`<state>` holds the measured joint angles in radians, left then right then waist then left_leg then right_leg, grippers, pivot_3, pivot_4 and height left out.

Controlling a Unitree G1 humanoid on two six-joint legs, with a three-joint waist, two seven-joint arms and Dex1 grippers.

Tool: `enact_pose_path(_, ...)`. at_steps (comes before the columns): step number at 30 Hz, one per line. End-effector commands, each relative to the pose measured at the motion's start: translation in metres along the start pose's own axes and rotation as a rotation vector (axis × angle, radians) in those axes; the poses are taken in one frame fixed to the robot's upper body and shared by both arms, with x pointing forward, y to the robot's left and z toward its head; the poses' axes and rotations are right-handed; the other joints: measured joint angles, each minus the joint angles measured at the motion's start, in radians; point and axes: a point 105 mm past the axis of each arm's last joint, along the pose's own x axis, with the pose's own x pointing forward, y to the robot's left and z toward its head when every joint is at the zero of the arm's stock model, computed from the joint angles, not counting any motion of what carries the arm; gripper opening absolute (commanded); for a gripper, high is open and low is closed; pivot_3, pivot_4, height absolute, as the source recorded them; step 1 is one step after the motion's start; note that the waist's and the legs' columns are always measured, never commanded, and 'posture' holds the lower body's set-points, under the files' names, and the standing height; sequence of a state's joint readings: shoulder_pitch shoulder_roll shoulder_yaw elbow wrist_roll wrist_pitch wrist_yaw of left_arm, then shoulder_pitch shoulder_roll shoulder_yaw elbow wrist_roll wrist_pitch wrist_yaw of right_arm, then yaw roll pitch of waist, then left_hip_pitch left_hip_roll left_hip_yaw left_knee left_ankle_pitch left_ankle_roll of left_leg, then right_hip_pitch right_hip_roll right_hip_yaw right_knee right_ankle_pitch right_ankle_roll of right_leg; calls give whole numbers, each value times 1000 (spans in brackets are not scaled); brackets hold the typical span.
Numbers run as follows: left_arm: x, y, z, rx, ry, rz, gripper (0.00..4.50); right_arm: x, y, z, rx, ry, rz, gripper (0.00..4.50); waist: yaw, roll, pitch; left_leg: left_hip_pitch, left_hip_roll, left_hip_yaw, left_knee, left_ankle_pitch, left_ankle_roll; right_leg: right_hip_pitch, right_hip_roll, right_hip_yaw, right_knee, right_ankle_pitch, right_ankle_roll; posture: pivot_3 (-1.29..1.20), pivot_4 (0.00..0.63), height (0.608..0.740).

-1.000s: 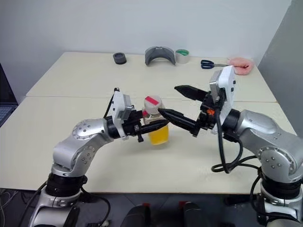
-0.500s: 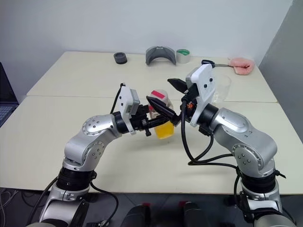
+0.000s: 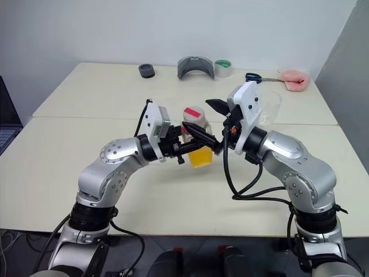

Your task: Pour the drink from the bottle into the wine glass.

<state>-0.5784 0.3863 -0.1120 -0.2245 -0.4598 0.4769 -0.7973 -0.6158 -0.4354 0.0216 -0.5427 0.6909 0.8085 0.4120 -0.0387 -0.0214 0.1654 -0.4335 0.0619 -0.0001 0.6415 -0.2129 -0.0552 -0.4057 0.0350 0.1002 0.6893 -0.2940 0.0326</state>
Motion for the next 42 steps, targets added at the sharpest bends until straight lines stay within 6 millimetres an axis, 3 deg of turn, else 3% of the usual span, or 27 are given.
enact_pose_path(1,1,1,17,41,-50,-6,1743,-7,-3,13,-13,-50,-15,4460,0,0,0,0,0,0,0,0,0,0,0,0,0,0,0,0,150,740)
enact_pose_path(17,1,3,18,46,-47,-8,1743,-14,12,19,77,-84,77,4460,0,0,0,0,0,0,0,0,0,0,0,0,0,0,0,0,150,740)
enact_pose_path(29,1,2,19,46,-47,-6,1743,1,12,23,80,-123,100,4460,0,0,0,0,0,0,0,0,0,0,0,0,0,0,0,0,150,740)
enact_pose_path(32,1,2,19,47,-45,-5,1743,2,13,23,78,-123,112,3882,0,0,0,0,0,0,0,0,0,0,0,0,0,0,0,0,150,740)
enact_pose_path(38,0,2,19,48,-44,-4,1743,3,13,21,66,-117,115,1794,0,0,0,0,0,0,0,0,0,0,0,0,0,0,0,0,150,740)
enact_pose_path(42,0,1,19,47,-46,-10,1743,3,12,25,44,-125,113,1797,0,0,0,0,0,0,0,0,0,0,0,0,0,0,0,0,150,740)
